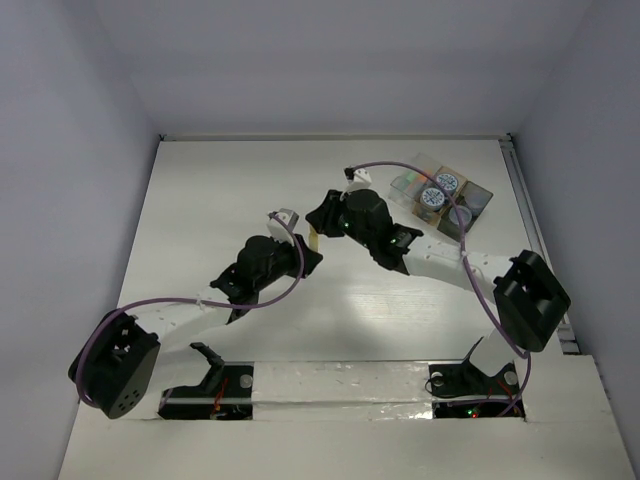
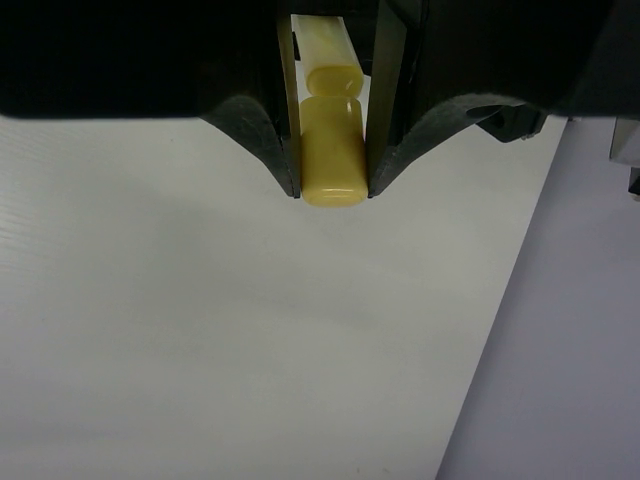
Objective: Sort the stationery into containers
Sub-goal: Close the pen cap on the pen.
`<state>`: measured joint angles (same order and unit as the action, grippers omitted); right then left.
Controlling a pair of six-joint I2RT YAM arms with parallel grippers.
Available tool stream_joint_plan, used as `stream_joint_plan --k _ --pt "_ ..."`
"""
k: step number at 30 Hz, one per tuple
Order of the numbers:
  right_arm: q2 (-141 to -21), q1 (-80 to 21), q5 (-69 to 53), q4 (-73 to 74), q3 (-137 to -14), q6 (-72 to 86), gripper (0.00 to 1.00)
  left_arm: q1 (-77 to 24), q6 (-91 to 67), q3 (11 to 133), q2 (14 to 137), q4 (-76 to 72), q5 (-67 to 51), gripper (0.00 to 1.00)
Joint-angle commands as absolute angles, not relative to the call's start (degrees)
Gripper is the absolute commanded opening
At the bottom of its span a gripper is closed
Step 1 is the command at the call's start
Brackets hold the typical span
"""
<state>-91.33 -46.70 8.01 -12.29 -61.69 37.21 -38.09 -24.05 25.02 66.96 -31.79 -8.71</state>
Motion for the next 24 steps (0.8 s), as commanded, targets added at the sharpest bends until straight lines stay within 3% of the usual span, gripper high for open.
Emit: stream_joint_plan --k 1,13,24 --pt "-89.7 -49.6 11.1 -16.0 -60.4 35.9 0.00 -37.4 -24.6 26.4 65.0 -33.8 -8.1 0.00" --pt "-89.7 -56.2 23.5 -21.0 -56.3 34.0 0.00 -35.7 -26.8 25.8 61.2 -33.7 -7.3 0.00" --pt "-87.0 -56.3 17.6 -17.9 -54.5 34.5 0.00 -35.7 -27.3 29.6 60.6 -32.8 -7.1 0.00"
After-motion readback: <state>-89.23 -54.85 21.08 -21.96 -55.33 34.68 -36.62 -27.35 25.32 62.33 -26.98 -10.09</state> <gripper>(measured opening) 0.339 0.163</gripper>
